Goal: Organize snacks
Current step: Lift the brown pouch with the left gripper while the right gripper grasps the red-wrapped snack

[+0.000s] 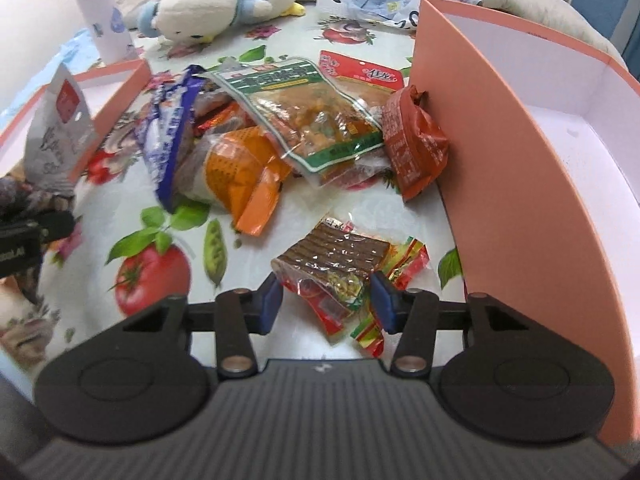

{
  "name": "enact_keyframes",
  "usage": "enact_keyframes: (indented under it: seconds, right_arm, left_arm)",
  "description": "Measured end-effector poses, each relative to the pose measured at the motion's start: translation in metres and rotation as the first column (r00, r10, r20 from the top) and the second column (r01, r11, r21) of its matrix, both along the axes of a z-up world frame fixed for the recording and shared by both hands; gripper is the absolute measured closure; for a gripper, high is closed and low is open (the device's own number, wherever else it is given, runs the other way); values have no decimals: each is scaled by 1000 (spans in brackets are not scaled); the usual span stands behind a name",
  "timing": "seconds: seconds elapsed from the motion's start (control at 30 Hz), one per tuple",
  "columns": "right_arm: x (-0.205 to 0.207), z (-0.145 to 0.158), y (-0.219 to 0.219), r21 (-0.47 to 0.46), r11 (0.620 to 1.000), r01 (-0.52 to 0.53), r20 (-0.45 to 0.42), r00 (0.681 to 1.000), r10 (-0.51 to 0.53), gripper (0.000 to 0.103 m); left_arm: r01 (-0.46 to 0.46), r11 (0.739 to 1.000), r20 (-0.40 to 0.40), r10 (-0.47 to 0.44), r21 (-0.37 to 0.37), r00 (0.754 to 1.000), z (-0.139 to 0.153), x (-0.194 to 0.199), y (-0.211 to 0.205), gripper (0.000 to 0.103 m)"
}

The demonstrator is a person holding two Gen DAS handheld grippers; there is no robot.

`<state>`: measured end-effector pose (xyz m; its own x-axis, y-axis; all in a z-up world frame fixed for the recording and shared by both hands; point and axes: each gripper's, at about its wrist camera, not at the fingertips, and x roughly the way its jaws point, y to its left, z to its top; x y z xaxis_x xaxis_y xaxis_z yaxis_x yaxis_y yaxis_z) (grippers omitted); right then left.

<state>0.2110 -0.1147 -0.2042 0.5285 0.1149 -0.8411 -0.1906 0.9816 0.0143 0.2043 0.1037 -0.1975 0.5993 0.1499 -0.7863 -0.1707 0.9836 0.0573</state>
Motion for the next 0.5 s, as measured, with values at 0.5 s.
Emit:
enact_keyframes:
  seconds: [0.5]
  right_arm:
    - [-61, 45, -21, 75, 997, -27, 65, 998, 22, 52]
  left_arm:
    - [-17, 989, 51, 24, -146, 998, 45, -72, -27, 52]
